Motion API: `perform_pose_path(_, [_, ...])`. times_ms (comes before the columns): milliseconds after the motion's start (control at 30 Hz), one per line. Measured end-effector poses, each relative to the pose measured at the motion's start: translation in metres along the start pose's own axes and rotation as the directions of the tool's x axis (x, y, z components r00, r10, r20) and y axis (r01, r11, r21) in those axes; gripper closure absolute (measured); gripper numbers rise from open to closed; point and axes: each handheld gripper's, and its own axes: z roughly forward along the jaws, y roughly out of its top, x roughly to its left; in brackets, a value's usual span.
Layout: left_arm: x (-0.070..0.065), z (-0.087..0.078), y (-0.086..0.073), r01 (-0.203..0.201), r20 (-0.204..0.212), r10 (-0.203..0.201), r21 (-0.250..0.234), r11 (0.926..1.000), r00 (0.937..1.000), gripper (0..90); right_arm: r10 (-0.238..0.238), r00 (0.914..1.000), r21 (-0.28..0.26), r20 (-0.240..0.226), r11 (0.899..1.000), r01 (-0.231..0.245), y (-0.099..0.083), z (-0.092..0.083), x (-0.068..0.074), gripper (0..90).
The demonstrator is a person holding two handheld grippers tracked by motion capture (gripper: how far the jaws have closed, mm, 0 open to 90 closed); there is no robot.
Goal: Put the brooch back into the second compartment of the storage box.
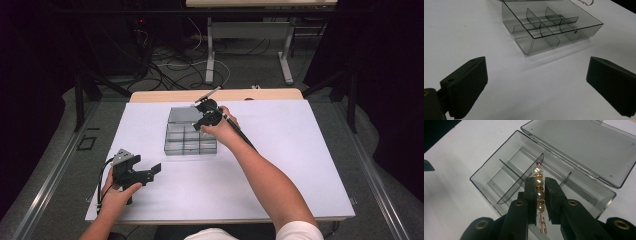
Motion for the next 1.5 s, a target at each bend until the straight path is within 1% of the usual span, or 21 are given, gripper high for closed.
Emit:
perform_pose_path(300, [0.001,0.001,0.000,0.004,0.002,-0.004,0.002,1.0000,1.0000,3.5,-0.026,0.9997,-0.010,0.001,1.000,0.026,0.000,0.009,0.003,80.9])
perform_pose_path(333, [0.001,0.001,0.000,0.004,0.003,-0.004,0.002,1.0000,1.0000,3.5,-0.042,0.9991,0.047,0.007,0.998,0.041,0.002,0.007,0.003,80.9])
perform_pose_path(367, [0.001,0.001,0.000,0.004,0.003,-0.004,0.001,1.0000,1.0000,3.5,-0.038,0.9991,0.049,0.021,0.998,0.036,0.002,0.007,0.003,80.9])
perform_pose_path(433, [0.001,0.001,0.000,0.005,0.004,-0.005,0.001,1.0000,1.0000,3.5,-0.039,0.9992,-0.031,0.011,0.999,0.040,0.000,0.014,0.004,80.9])
perform_pose_path(533, [0.001,0.001,0.000,0.000,0.006,0.000,0.003,1.0000,1.0000,3.5,-0.042,0.9991,-0.014,0.008,0.999,0.042,0.001,0.014,0.004,80.9])
perform_pose_path(567, [0.001,0.001,0.000,-0.002,0.005,0.002,0.001,1.0000,1.0000,3.5,-0.032,0.9994,-0.017,0.012,0.999,0.033,0.001,0.015,0.004,80.9])
perform_pose_path(700, [0.001,0.000,0.000,0.001,0.004,-0.001,-0.001,1.0000,1.0000,3.5,-0.049,0.9986,-0.049,0.020,0.998,0.050,0.002,0.020,0.003,80.9])
perform_pose_path(733, [0.001,0.000,-0.001,0.004,0.003,-0.004,-0.003,1.0000,1.0000,3.5,-0.070,0.9971,0.028,0.027,0.997,0.070,0.005,0.015,0.002,80.9])
perform_pose_path(800, [0.001,-0.001,-0.001,0.005,0.002,-0.005,-0.002,1.0000,1.0000,3.5,-0.060,0.9979,-0.012,0.026,0.998,0.060,0.004,0.020,0.004,80.9])
perform_pose_path(867, [0.002,-0.001,-0.001,0.004,0.003,-0.004,-0.002,1.0000,1.0000,3.5,-0.077,0.9963,-0.018,0.037,0.997,0.078,0.005,0.022,0.004,80.9])
perform_pose_path(933, [0.002,-0.001,-0.001,0.005,0.002,-0.005,-0.002,1.0000,1.0000,3.5,-0.087,0.9956,-0.056,0.035,0.994,0.088,0.005,0.026,0.003,80.9])
perform_pose_path(967, [0.001,-0.001,-0.001,0.006,0.003,-0.006,-0.002,1.0000,1.0000,3.5,-0.093,0.9950,-0.025,0.034,0.995,0.094,0.005,0.025,0.003,80.9])
perform_pose_path(1000, [0.001,0.000,-0.001,0.006,0.002,-0.006,-0.003,1.0000,1.0000,3.5,-0.087,0.9955,-0.033,0.037,0.996,0.088,0.005,0.027,0.004,80.9])
perform_pose_path(1033, [0.001,0.000,-0.001,0.005,0.002,-0.005,-0.004,1.0000,1.0000,3.5,-0.081,0.9959,-0.068,0.040,0.994,0.084,0.004,0.030,0.004,80.9])
perform_pose_path(1067, [0.001,0.000,-0.001,0.005,0.003,-0.005,-0.004,1.0000,1.0000,3.5,-0.088,0.9953,-0.035,0.041,0.995,0.089,0.005,0.029,0.004,80.9])
perform_pose_path(1233, [0.002,-0.001,-0.001,0.008,0.004,-0.008,-0.002,1.0000,1.0000,3.5,-0.099,0.9938,-0.054,0.052,0.993,0.101,0.004,0.032,0.003,80.8])
perform_pose_path(1267, [0.002,-0.001,-0.001,0.007,0.004,-0.007,-0.003,1.0000,1.0000,3.5,-0.095,0.9942,-0.096,0.052,0.990,0.099,0.003,0.035,0.003,80.9])
perform_pose_path(1333, [0.002,-0.001,-0.001,0.007,0.004,-0.007,-0.003,1.0000,1.0000,3.5,-0.100,0.9934,-0.097,0.056,0.990,0.105,0.003,0.036,0.004,80.8])
perform_pose_path(1367, [0.002,-0.001,-0.001,0.006,0.005,-0.006,-0.003,1.0000,1.0000,3.5,-0.115,0.9919,-0.087,0.056,0.989,0.119,0.004,0.035,0.004,80.8])
perform_pose_path(1433, [0.002,-0.001,-0.001,0.006,0.007,-0.006,-0.003,1.0000,1.0000,3.5,-0.110,0.9920,-0.065,0.062,0.991,0.114,0.005,0.036,0.005,80.9])
perform_pose_path(1500, [0.002,-0.001,-0.001,0.004,0.007,-0.004,-0.003,1.0000,1.0000,3.5,-0.137,0.9888,-0.071,0.059,0.987,0.141,0.004,0.037,0.003,80.8])
